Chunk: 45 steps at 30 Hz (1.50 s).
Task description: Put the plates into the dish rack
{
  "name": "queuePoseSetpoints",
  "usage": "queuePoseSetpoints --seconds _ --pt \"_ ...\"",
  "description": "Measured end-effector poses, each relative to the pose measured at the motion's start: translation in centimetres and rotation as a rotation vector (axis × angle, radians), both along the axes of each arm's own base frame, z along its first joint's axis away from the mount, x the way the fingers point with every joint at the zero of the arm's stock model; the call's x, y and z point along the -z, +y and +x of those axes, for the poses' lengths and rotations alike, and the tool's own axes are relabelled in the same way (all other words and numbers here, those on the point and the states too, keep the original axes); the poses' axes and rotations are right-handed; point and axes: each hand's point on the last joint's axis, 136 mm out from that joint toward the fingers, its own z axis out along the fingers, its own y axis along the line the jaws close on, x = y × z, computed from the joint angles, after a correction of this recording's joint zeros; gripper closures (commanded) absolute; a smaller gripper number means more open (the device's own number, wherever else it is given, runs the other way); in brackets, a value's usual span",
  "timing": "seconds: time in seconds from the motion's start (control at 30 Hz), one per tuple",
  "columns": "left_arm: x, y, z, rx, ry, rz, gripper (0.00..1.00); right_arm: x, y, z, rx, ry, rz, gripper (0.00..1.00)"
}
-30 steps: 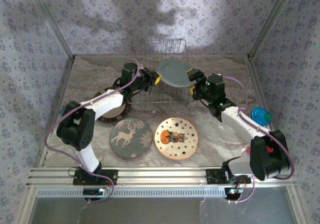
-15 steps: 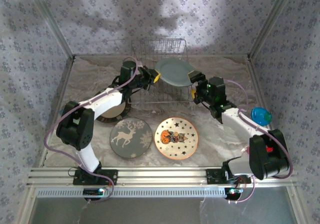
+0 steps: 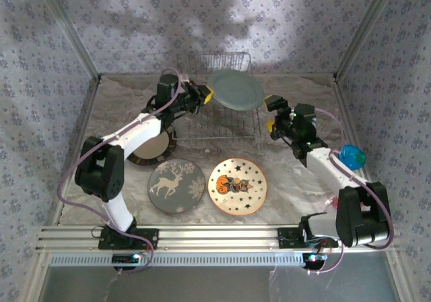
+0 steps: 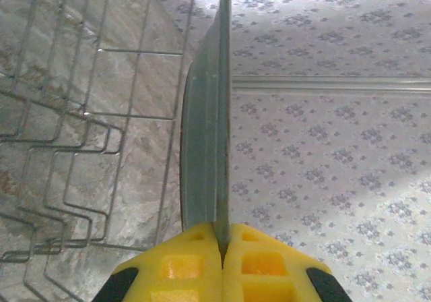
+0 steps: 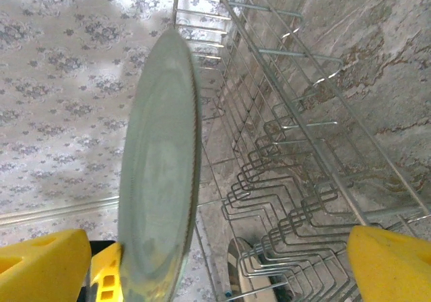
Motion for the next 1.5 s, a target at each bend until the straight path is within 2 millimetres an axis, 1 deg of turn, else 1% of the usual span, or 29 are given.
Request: queuePoseSetpoints --seconds 0.13,0.27,0.37,0.47,0.53,0.63,0.73,0.97,1.23,1.4,1.5 --pt "-1.1 0.3 0.1 0.044 -0.05 0.019 1.0 0.0 -1.1 -0.2 -0.04 0.018 -0.027 0.01" --pt "-1.4 0.6 -0.1 0.089 -0.082 0.049 1.0 -1.4 -2.3 -0.2 -0.085 -0.016 -0.047 0.03" --pt "-1.2 0.8 -0.4 0.123 -0.092 0.072 1.0 -2.3 -2.9 -0.3 -0.137 -0.043 -0.064 0.08" --pt "-1.2 0.7 -0.8 0.162 -0.106 0.082 1.0 -3.7 -2.5 -0.2 -0.226 -0.08 -0.081 0.1" --pt "-1.2 0.6 -1.1 0.189 -0.116 0.086 1.0 -4.6 -1.8 -0.1 -0.301 -0.117 -0.099 0.1" --pt "-1.6 0.4 -1.5 0.221 -0.132 0.085 1.0 -5.1 -0.9 -0.4 -0.387 -0.144 -0.125 0.1" --pt "-1.9 0.2 -1.8 0.246 -0.147 0.082 1.0 -4.6 -0.4 -0.6 -0.449 -0.145 -0.141 0.11" --pt "-2.1 0.0 -2.2 0.275 -0.158 0.078 1.0 -2.2 0.2 -1.1 -0.524 -0.098 -0.138 0.11" --pt "-2.2 -0.2 -2.5 0.288 -0.158 0.072 1.0 -1.4 0.5 -1.1 -0.56 -0.101 -0.138 0.12" --pt "-2.3 -0.2 -2.6 0.295 -0.161 0.068 1.0 -0.7 0.7 -0.5 -0.576 -0.104 -0.122 0.16" --pt "-2.5 -0.3 -2.5 0.296 -0.174 0.063 1.0 -0.6 1.1 -0.1 -0.589 -0.117 -0.111 0.19"
